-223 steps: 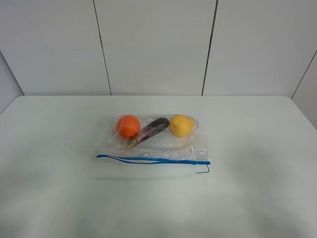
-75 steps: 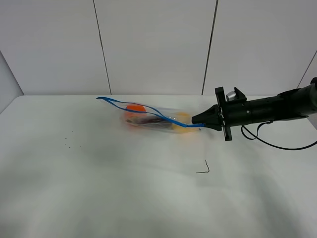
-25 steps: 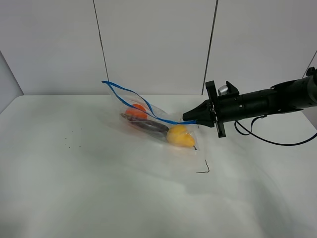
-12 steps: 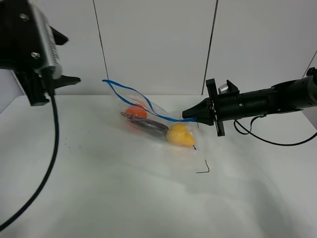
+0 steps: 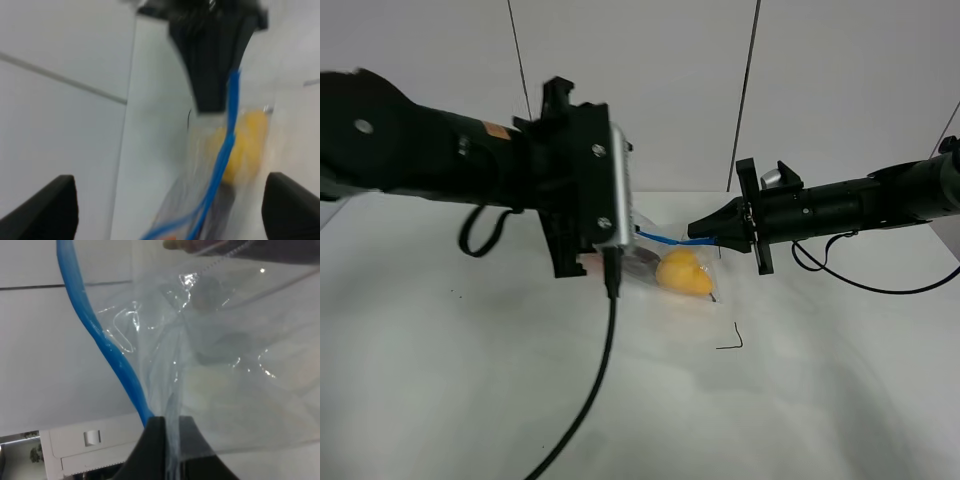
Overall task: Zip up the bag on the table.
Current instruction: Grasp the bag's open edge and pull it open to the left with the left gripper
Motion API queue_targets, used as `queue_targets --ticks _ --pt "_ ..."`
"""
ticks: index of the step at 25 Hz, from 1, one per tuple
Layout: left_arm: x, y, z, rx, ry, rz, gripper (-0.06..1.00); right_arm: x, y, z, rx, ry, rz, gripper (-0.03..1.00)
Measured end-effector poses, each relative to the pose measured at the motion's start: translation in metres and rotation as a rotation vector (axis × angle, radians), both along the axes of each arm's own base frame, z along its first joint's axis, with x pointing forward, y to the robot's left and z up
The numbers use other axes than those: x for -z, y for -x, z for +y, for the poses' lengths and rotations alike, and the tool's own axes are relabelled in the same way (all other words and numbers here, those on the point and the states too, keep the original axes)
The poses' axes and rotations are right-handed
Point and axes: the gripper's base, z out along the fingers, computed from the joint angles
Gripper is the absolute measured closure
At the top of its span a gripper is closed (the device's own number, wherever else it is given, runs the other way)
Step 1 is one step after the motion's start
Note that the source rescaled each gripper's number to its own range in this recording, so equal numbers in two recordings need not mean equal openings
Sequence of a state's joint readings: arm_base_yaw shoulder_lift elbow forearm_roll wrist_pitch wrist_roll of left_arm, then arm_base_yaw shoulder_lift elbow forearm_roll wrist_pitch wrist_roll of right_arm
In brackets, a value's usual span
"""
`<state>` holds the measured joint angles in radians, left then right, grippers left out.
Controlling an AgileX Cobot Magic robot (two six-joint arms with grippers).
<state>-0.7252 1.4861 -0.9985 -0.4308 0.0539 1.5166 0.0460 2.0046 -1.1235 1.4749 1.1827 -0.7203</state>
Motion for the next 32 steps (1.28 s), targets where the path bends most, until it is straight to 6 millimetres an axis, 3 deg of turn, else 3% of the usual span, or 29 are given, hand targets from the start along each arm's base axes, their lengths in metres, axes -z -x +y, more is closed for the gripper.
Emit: queue_targets --ticks 6,12,16,22,27,32 --pt "0.04 0.0 -0.042 0.035 -0.012 -0.03 -0.06 0.0 0.0 0.0 -0.001 -0.001 0.0 0.97" --pt "0.074 -0.014 -0.053 -0.034 0.011 -0.033 -0.06 0.0 0.0 0.0 -0.001 -0.002 0.0 0.97" --pt "0.083 -0.017 -0.058 -0.074 0.061 -0.025 -0.05 0.0 0.0 0.0 -0.001 -0.002 0.0 0.97" --pt "0.099 -0.02 -0.06 -0.085 0.044 -0.002 0.17 0.0 0.0 0.0 -0.001 -0.002 0.0 0.97" --pt "0.097 -0.022 -0.06 -0.096 0.061 -0.028 0.36 0.0 0.0 0.0 -0.001 -0.002 0.0 0.97" --pt "0.097 -0.022 -0.06 -0.096 0.063 -0.03 0.43 0.0 0.0 0.0 0.0 -0.003 0.0 0.97"
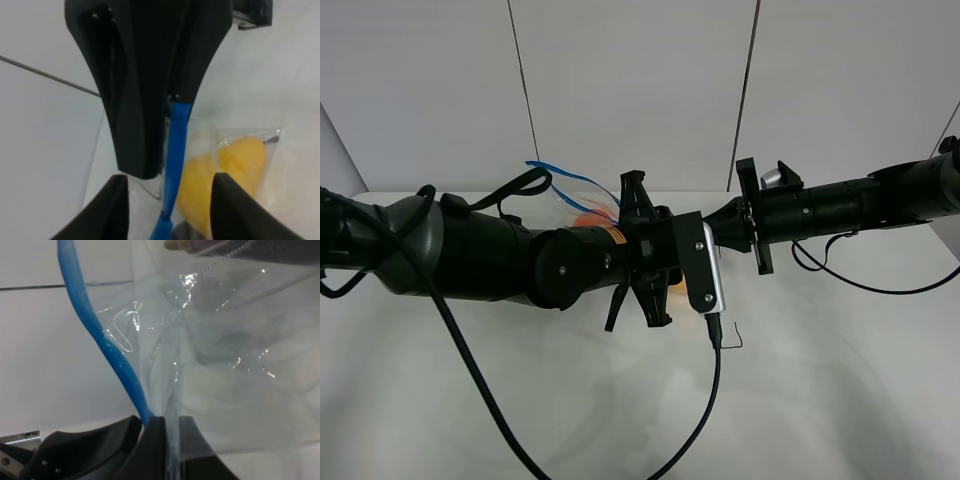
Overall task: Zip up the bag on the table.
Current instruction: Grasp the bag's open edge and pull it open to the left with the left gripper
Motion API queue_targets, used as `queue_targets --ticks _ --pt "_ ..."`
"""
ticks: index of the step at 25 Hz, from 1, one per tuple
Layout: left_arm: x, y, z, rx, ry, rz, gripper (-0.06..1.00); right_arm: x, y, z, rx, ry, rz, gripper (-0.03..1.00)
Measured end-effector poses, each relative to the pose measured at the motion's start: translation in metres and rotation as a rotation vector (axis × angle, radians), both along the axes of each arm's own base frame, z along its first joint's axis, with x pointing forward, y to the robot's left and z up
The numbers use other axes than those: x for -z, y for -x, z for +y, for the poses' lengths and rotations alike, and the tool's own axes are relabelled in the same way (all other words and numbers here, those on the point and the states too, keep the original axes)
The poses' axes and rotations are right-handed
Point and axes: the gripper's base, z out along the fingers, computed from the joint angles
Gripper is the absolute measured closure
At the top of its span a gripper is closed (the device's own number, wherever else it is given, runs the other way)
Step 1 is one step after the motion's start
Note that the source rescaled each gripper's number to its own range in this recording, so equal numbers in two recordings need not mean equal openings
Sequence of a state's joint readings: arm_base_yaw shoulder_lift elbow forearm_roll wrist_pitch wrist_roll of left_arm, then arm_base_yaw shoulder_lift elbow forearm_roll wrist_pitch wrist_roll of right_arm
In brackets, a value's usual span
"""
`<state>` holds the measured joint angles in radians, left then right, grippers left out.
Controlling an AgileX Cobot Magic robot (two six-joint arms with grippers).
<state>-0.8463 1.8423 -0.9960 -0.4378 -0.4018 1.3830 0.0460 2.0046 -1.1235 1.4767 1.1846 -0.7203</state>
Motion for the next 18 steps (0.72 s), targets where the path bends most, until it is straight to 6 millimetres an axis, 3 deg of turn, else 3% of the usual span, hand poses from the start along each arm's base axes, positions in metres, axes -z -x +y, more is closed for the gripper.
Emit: queue_targets --ticks 6,12,18 --pt "-0.0037 -0.002 0.0002 -0.014 0.022 -0.038 0.46 0.0 0.0 0.0 0.0 0.0 0.0 0.97" --pt "-0.0034 -0.0018 0.0003 -0.014 0.022 -0.037 0.65 -0.0003 -0.0004 0.0 0.005 -0.004 0.0 0.97" --pt "-0.0032 -0.0017 0.0003 -0.014 0.021 -0.035 0.69 -0.0006 -0.0007 0.0001 0.008 -0.007 0.0 0.97"
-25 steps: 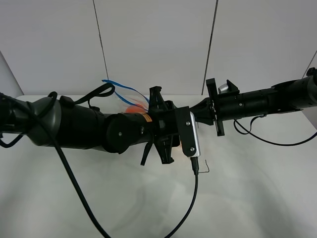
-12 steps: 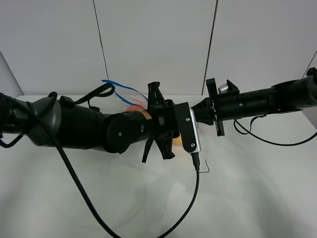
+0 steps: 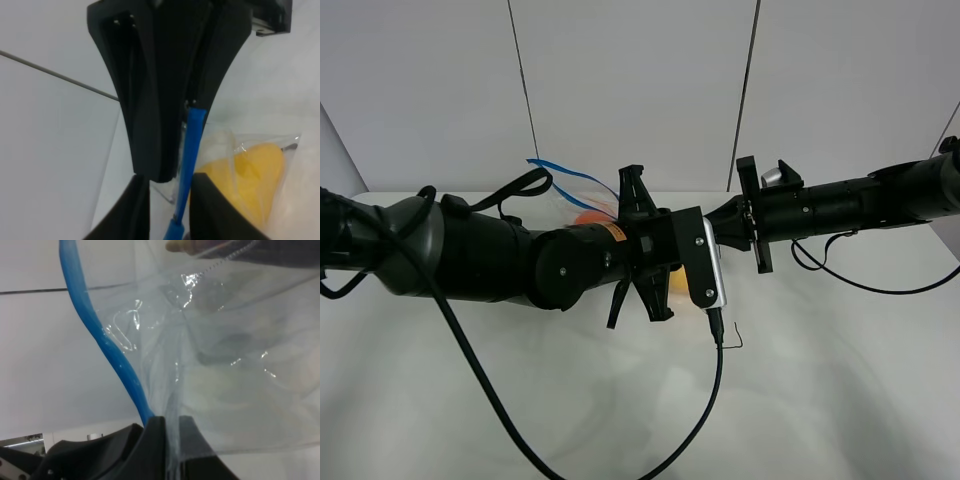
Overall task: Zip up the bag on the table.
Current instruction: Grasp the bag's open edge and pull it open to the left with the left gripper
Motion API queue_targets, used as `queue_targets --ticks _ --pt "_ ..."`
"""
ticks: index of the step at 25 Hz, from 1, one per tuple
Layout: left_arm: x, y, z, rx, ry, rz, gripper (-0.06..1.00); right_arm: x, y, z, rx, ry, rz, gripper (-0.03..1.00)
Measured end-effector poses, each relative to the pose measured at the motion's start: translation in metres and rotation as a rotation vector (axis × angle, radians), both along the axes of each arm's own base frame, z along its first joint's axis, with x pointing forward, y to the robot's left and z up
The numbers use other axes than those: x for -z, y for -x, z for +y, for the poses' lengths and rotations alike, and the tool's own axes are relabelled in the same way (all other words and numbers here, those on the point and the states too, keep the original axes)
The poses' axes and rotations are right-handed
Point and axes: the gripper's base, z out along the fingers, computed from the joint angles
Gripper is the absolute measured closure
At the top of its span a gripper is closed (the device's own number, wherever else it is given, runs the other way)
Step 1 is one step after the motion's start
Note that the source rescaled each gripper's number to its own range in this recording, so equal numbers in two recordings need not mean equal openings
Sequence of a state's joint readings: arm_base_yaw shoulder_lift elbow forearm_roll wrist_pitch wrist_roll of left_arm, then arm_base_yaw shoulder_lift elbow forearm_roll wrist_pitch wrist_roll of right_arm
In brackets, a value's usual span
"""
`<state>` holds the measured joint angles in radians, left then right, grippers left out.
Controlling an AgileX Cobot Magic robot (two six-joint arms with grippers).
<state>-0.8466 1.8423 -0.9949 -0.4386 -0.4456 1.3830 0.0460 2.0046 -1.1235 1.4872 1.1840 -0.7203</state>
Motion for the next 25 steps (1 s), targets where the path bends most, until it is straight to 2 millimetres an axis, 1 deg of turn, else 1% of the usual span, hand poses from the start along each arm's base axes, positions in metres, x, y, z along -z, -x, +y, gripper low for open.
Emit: queue_targets --ticks 3,6,9,25 --pt "0.0 0.0 0.0 0.0 0.0 0.0 0.7 0.0 0.0 0.0 0.0 0.0 0.0 0.97" --pt "0.0001 0.0001 0.0 0.0 -0.001 0.001 0.79 -0.0002 -0.0002 0.0 0.002 -0.002 0.0 0.97" --pt "0.0002 0.0001 0.0 0.001 -0.001 0.002 0.83 -0.0003 -0.0004 0.0001 0.004 -0.004 0.0 0.97" --pt "0.0003 -0.0002 0.0003 0.007 -0.017 -0.01 0.84 -0.0004 -0.0004 0.0 0.005 -0.004 0.0 0.97"
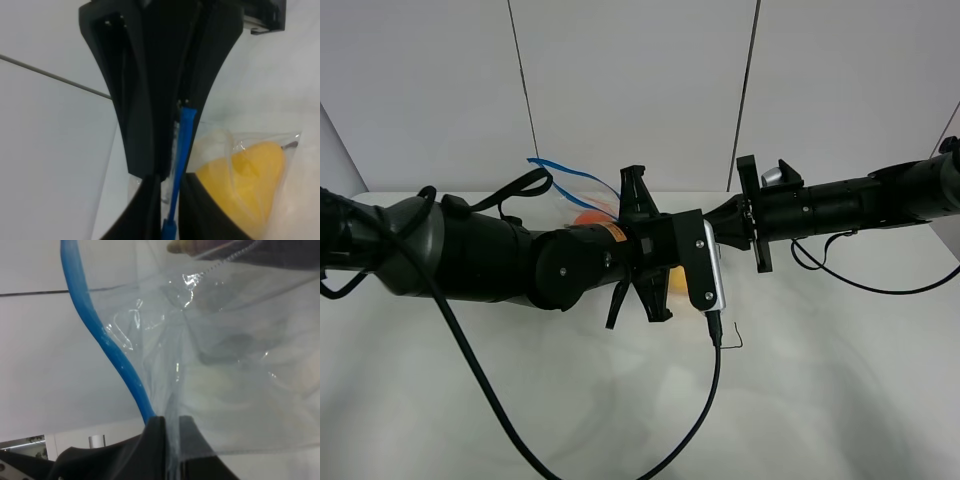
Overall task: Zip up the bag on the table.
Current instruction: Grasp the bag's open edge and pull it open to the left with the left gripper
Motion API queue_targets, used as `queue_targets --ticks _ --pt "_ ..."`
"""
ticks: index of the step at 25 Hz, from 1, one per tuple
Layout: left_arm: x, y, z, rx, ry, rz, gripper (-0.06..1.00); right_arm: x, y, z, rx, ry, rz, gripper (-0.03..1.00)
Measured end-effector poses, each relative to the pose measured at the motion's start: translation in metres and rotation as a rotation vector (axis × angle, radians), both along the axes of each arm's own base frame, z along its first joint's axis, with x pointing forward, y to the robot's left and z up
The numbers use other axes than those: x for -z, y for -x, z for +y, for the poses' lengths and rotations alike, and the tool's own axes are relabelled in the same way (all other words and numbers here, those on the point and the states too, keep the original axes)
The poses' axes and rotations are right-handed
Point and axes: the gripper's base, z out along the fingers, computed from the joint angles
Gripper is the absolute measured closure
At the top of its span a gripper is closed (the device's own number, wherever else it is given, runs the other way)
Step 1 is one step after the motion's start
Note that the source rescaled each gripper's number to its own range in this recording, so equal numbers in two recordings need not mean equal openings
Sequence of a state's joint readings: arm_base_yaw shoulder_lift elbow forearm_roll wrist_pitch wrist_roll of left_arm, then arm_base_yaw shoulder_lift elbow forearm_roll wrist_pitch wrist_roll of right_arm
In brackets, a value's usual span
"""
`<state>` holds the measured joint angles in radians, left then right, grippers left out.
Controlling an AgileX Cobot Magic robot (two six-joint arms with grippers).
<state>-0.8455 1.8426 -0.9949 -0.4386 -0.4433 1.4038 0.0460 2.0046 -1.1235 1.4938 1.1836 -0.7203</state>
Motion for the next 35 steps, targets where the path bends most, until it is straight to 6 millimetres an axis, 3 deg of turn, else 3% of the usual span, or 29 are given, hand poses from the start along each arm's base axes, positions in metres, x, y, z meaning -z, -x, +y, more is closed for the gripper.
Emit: queue_targets --ticks 7,11,18,35 --pt "0.0 0.0 0.0 0.001 -0.001 0.0 0.84 0.0 0.0 0.0 0.0 0.0 0.0 0.97" --pt "0.0 0.0 0.0 0.001 -0.002 0.001 0.94 0.0 0.0 0.0 0.0 0.0 0.0 0.97" --pt "0.001 -0.002 0.002 -0.004 -0.004 0.001 0.94 0.0 0.0 0.0 0.0 0.0 0.0 0.97" --pt "-0.001 -0.051 0.059 -0.125 -0.145 -0.111 0.94 -0.002 -0.005 0.001 0.052 -0.02 0.0 0.97"
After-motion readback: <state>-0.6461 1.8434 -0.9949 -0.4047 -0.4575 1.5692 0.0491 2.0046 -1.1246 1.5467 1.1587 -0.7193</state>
